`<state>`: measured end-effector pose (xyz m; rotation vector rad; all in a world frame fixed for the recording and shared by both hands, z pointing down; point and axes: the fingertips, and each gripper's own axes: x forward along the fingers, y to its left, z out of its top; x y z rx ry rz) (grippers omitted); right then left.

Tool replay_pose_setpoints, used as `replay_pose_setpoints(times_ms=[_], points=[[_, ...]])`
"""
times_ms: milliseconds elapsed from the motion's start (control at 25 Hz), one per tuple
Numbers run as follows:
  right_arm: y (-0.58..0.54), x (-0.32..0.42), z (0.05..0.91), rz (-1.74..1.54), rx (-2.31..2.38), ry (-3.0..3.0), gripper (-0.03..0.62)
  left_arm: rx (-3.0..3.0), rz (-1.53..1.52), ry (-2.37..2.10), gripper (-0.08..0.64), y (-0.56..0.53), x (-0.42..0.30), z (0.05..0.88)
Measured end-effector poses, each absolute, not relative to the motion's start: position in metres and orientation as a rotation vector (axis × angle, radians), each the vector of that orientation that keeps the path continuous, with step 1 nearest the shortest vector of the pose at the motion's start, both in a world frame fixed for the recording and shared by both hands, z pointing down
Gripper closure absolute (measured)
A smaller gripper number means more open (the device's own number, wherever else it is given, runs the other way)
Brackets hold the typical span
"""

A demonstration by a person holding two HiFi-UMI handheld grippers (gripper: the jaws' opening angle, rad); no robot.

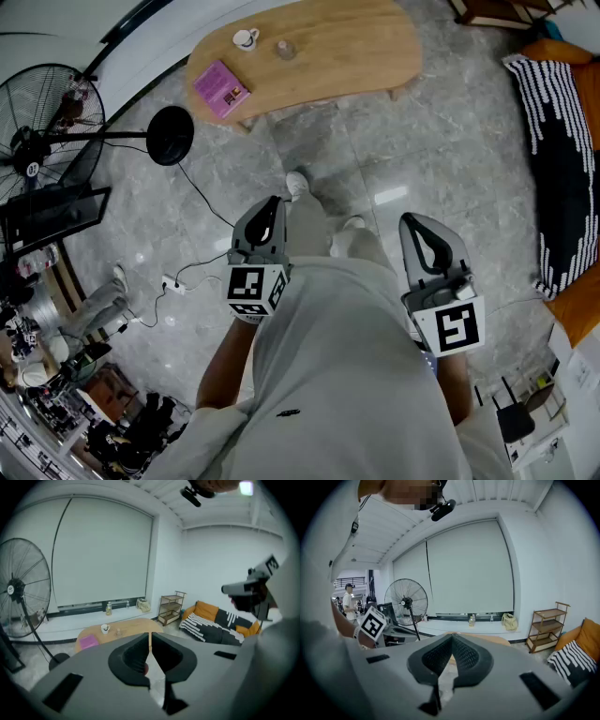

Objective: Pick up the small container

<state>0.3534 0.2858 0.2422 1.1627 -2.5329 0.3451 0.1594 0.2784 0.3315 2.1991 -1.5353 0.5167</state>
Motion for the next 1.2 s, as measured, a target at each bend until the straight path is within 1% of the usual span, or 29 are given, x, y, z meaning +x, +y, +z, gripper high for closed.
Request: replay_pose_setpoints(times_ms=[160,280,440,600,760,880,1200], points=[[0.292,0.331,0.234,0.311,1.167,-2.582,0.589,2.170,0.380,-1.570,0.532,0.287,0.162,0.284],[0.298,0.318,0.227,0.303,1.201,-2.604,0.589,2.227,0.293,-1.493,0.535,0.295,0.172,0.257],[0.305,0.298,0.217,0.288,1.227,-2.614,0.590,2.298,0.286,-1.477,0.537,0.308,0.164,0.232],[0.320,0.264,0.220,0.281,1.204,-2.595,0.590,2.309,0.265,-1.511,0.537,0.327,0.122,0.216],[0.325,0.233,0.215,0.343,1.290,-2.608,0.589,2.295,0.211,-1.551,0.537,0.338,0.072,0.207],[0.328,0.208,0.210,0.315,1.314,-2.584,0.589,2.293,0.170,-1.550,0.537,0.340,0.038,0.205],[0.327,0.153,0.206,0.266,1.377,-2.559,0.586,2.350,0.129,-1.488,0.537,0.333,-0.018,0.205]])
